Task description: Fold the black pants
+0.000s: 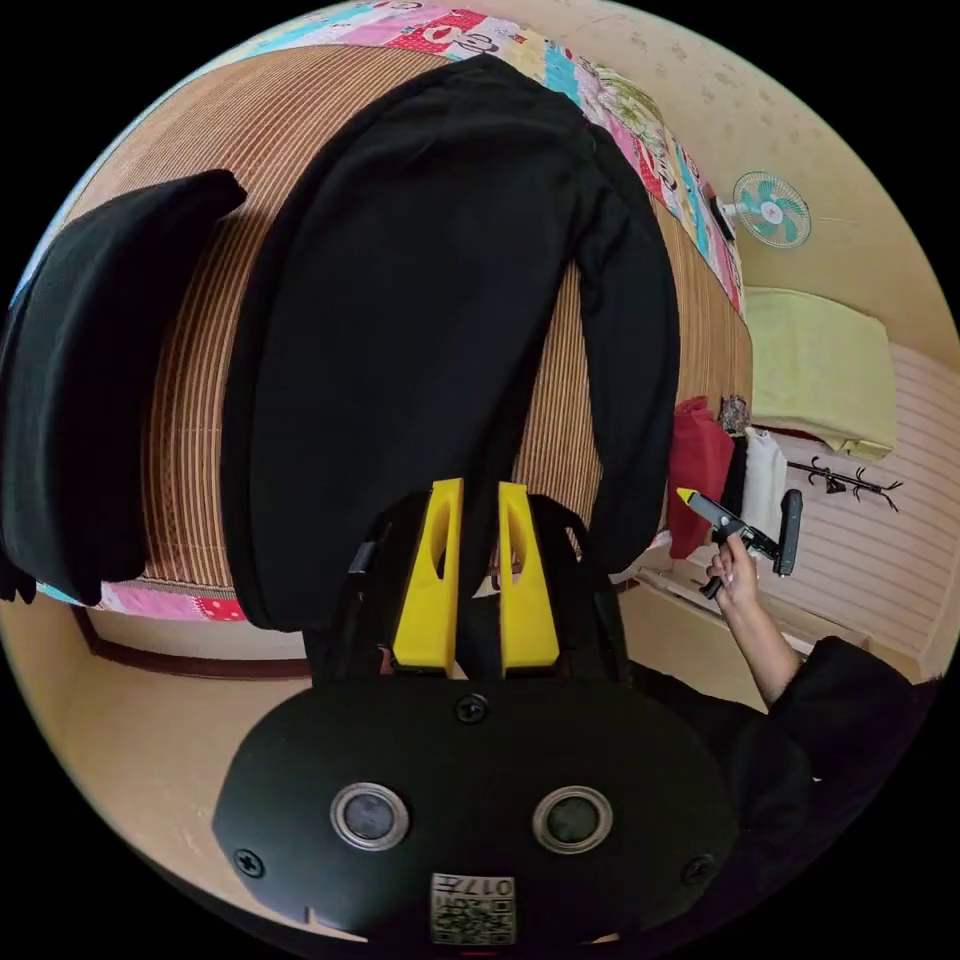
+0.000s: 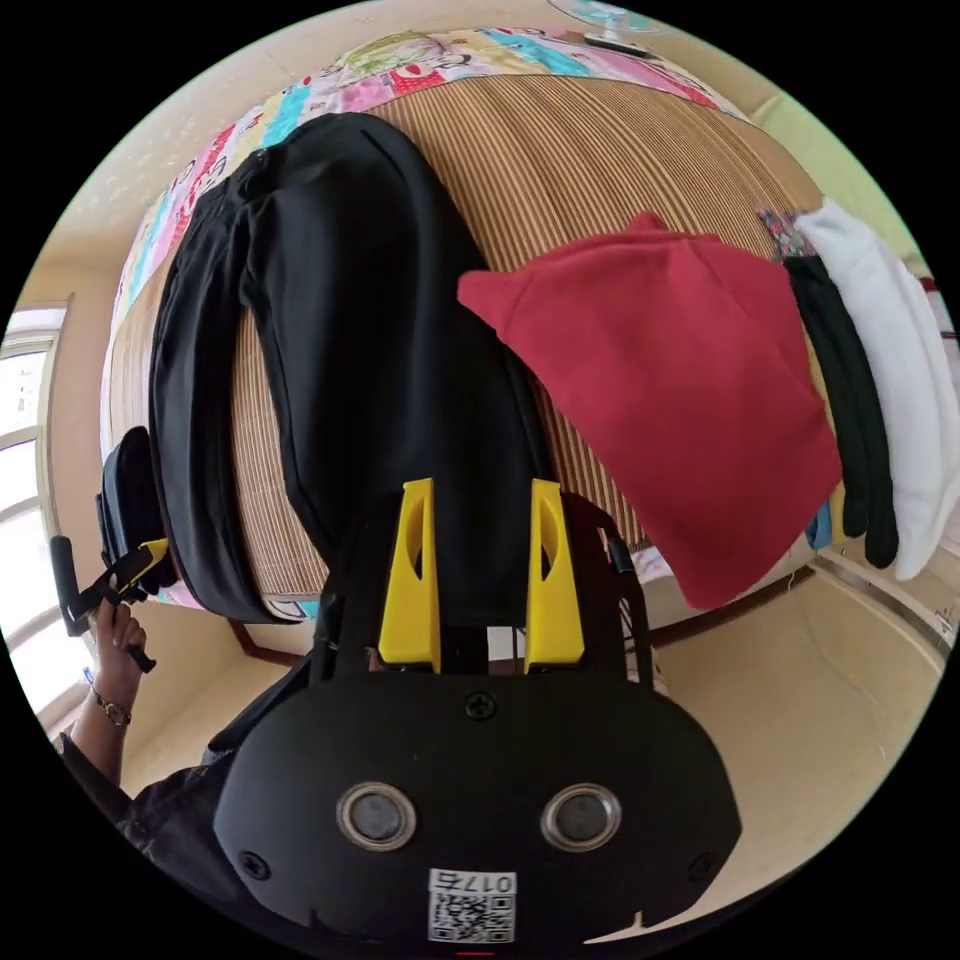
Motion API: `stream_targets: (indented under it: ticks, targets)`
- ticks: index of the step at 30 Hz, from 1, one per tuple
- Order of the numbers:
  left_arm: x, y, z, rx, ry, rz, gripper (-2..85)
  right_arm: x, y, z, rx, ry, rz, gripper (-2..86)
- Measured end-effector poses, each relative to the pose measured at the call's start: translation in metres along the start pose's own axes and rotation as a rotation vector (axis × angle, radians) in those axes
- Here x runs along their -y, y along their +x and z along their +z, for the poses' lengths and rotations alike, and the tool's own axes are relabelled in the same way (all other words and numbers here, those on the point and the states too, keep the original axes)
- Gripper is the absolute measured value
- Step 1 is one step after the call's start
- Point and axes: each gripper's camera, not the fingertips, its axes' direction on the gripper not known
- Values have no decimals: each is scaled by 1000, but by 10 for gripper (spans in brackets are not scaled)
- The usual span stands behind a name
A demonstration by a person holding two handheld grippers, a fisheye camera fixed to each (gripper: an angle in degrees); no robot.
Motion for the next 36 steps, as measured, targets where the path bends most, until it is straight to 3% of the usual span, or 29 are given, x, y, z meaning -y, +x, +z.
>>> stream_targets:
  ticks: [3, 6, 8, 11, 16, 20, 23, 25, 32, 36]
  targets:
    - [-3, 4, 18, -23, -73, 77, 65, -14, 49, 17, -6, -63, 95, 134]
    - [-5, 2, 26, -46, -140, 126, 65, -19, 80, 50, 155, -237, 60, 122]
    - [-5, 2, 26, -85, -170, 158, 65, -32, 90, 65, 178, -312, 4, 59]
    - [-2, 8, 17, -113, -191, 220, 66, -48, 99, 37, 243, -218, -31, 20]
    - [8, 21, 2, -113, -230, 329, 67, -59, 137, -9, 271, -20, 58, 39]
    - [14, 14, -3, -118, -253, 353, 67, -32, 161, 26, 293, -106, 48, 122]
    - [15, 5, -13, -116, -268, 357, 68, -28, 172, 66, 340, -264, 92, 95]
    - [15, -3, -27, -122, -270, 336, 73, -38, 175, 55, 379, -209, 81, 57]
    - [11, 3, -75, -197, -276, 329, 115, -105, 144, -69, 666, 49, -157, 35]
    - [7, 24, -93, -140, -316, 401, 138, -105, 106, -103, 758, 24, -385, 34]
